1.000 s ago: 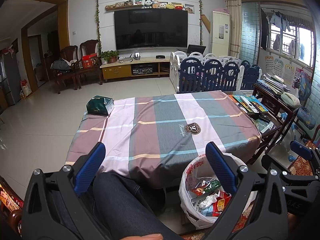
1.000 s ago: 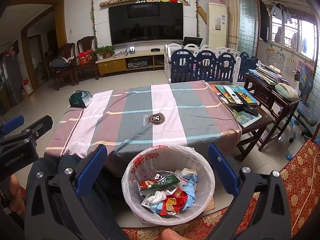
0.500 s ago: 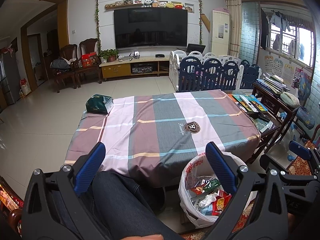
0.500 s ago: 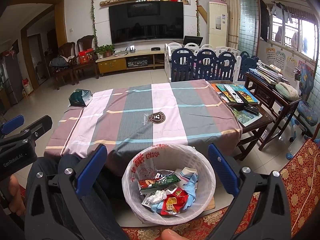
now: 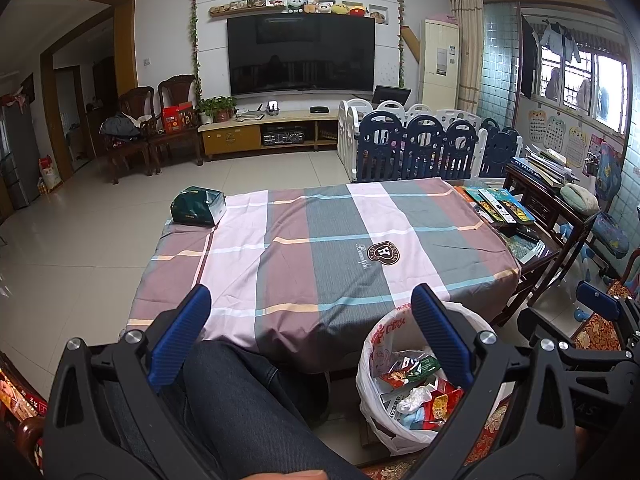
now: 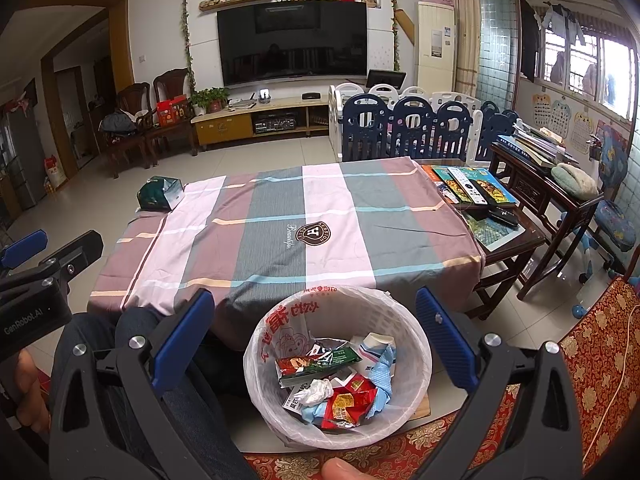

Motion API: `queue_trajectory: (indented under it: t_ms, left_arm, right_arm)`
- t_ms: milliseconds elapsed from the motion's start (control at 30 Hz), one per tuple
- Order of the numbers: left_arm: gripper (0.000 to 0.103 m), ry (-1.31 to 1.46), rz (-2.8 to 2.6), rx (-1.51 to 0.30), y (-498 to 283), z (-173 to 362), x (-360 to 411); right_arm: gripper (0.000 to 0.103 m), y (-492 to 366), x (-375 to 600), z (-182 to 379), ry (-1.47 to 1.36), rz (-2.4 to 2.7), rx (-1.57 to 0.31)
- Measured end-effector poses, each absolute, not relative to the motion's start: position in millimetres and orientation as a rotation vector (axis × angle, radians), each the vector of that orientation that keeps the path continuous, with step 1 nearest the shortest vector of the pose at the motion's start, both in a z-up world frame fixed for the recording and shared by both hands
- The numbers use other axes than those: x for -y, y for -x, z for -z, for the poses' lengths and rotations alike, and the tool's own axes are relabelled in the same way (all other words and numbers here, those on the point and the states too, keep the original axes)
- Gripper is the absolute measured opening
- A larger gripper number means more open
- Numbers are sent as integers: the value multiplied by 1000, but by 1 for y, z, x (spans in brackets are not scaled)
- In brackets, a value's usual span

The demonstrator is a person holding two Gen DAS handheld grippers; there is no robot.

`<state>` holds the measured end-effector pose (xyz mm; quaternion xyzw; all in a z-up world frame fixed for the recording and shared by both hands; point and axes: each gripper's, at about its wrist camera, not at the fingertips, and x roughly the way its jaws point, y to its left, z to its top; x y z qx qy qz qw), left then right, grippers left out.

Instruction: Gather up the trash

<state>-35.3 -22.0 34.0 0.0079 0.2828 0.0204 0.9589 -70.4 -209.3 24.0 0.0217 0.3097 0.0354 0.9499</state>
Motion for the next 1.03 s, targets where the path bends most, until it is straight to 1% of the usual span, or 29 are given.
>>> queue_trajectory:
  t_ms: [300,933,1033]
  left_arm:
    - [100,-14,-39,-576,34,-34,21]
    - [100,4,-44,-589,34,-26,15]
    - [100,-1,-74,-602,22,-18,7]
  right_arm:
    - [99,69,209,-25,-44,-70,-633]
    - [99,75,207,-9,-46,-70,-651]
    - [99,84,207,-14,-66,-83,-609]
